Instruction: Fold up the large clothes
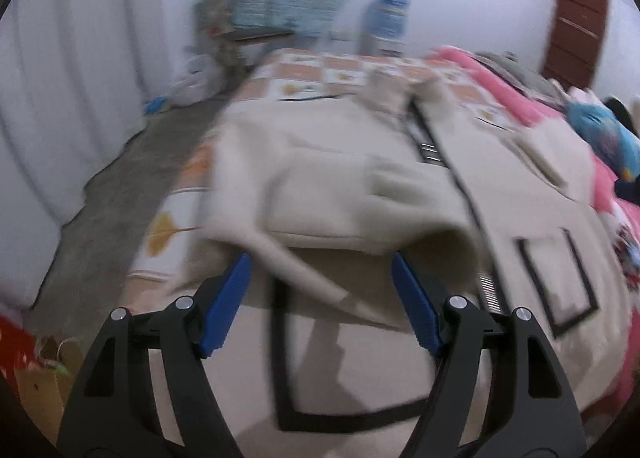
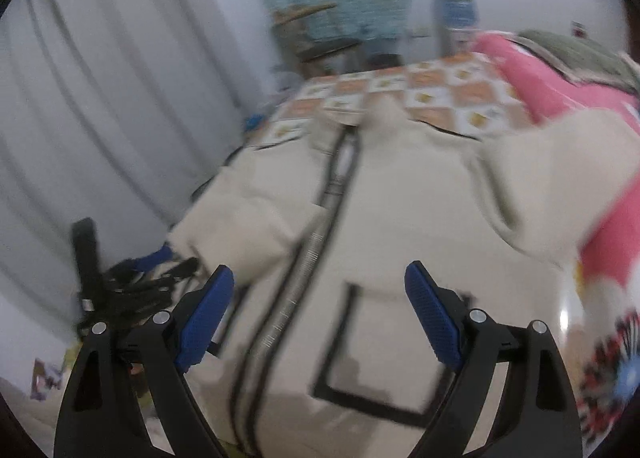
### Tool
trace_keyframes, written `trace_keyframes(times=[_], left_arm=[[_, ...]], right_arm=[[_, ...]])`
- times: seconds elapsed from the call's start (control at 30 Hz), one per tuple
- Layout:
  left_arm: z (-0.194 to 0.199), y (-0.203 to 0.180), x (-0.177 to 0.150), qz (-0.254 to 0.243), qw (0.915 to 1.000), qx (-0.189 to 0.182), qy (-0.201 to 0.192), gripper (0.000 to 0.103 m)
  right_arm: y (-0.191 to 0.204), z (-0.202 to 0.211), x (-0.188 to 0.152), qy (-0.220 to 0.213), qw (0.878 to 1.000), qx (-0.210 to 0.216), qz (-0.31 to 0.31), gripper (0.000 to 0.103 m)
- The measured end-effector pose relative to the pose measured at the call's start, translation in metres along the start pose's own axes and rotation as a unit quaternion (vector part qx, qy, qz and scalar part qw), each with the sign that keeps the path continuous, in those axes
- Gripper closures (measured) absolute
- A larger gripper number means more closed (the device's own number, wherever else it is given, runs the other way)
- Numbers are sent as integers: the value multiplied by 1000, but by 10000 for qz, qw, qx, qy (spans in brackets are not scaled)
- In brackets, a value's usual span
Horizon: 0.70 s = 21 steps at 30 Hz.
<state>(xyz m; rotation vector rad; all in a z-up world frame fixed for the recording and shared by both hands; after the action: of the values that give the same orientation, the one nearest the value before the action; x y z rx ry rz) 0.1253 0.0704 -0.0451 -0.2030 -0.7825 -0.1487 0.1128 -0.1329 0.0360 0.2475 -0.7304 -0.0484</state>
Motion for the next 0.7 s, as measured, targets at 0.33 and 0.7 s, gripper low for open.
trace_keyframes(times=[0.33,0.7], left_arm=[[-28,48,-10,816,9963,176,191,64],[-31,48,-16,925,9956,121,44,64]], right_arm=[[111,-119,38,733,9877,584,1255,34],[133,-196,22,1422,9655,228,2171,92]])
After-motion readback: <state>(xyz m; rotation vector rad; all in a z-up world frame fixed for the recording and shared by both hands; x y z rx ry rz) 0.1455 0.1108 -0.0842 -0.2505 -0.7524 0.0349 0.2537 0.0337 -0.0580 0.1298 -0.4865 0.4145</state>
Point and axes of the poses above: each gripper's, at about its wrist camera, not at the fingertips, and z roughly against the way its jaws point, y to its left, x to its top, the point moved 4 cm from there along -z, roughly the way its jaws point, and after that the axes turned 6 degrees about -x, right-handed, at the moved point
